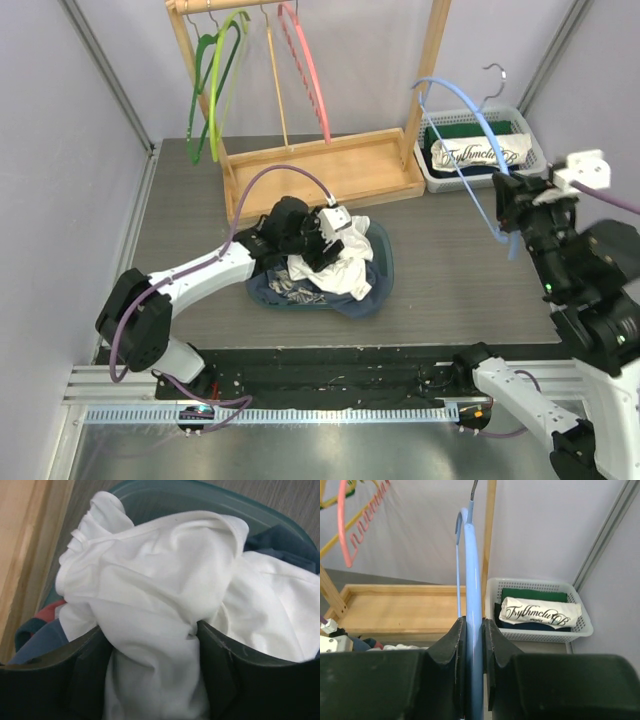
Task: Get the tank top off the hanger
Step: Place the hanger at the clothesline.
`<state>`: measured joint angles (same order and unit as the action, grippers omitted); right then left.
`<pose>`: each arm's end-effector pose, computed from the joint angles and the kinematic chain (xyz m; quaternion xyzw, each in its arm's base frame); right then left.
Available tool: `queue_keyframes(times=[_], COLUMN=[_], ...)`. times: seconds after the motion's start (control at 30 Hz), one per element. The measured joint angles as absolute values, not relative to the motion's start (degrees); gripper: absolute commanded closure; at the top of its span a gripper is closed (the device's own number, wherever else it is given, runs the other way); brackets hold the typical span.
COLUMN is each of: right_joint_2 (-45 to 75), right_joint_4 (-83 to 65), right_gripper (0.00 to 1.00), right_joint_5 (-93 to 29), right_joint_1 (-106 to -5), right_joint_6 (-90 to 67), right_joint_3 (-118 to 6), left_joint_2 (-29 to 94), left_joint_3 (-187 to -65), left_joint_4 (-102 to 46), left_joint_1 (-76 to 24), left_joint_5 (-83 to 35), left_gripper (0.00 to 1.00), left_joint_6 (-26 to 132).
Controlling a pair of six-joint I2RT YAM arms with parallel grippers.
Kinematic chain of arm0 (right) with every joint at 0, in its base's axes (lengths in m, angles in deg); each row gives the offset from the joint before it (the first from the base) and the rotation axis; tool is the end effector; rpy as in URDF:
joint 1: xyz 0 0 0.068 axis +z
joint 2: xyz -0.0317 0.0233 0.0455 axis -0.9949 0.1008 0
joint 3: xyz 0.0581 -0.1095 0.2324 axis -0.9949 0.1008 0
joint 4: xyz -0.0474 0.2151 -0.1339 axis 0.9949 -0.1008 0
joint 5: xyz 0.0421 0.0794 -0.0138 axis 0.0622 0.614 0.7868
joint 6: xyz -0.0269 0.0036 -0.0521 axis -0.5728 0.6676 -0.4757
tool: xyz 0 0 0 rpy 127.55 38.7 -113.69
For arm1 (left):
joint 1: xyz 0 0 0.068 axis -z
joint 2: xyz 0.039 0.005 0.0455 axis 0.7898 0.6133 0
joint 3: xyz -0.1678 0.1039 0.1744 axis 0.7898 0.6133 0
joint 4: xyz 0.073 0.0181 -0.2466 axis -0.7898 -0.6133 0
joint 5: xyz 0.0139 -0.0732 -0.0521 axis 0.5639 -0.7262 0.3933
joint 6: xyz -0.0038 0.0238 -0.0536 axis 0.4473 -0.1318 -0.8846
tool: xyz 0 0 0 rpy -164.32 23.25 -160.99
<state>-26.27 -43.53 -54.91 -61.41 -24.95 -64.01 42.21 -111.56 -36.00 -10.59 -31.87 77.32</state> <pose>0.0701 0.0173 0.5035 -0.0674 0.6504 0.0185 0.7563 0.2445 -0.2328 0.2451 0.4563 0.7462 -0.2362 0.4232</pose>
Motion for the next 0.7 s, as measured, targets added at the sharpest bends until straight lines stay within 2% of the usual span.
queue_keyframes(times=[0.07,0.1,0.37,0.63,0.67,0.7], right_joint_2=[-23.37,-21.79,-9.64,2.23,4.13,6.07], right_joint_4=[-42.40,-41.89,-35.29,-28.12,-27.27,-26.42], right_gripper=[0.99,0.99,0.99,0.99,0.99,0.99], right_joint_5=[-54.96,-54.94,-54.83,-50.48,-49.43,-48.60], right_joint_1=[-61.41,-61.41,-61.41,-63.79,-64.47,-65.21], right_joint_6=[-24.97,-25.06,-26.00,-26.98,-27.05,-27.05], right_joint_3=[-62.98,-62.61,-61.89,-66.94,-68.60,-70.48], left_joint_2=[42.24,42.19,34.72,26.67,25.67,24.51], left_joint_3=[-110.55,-110.31,-110.20,-123.45,-124.32,-124.59], left_joint_4=[-36.13,-36.13,-39.09,-44.75,-44.70,-44.72], left_joint_1=[-10.19,-9.95,-9.43,-9.43,-9.43,-9.43], left_joint_5=[-33.16,-33.68,-34.69,-36.89,-37.20,-37.57], left_gripper=[1.00,1.00,1.00,0.99,0.96,0.83], left_joint_6=[78.74,79.76,85.51,87.55,87.48,87.39])
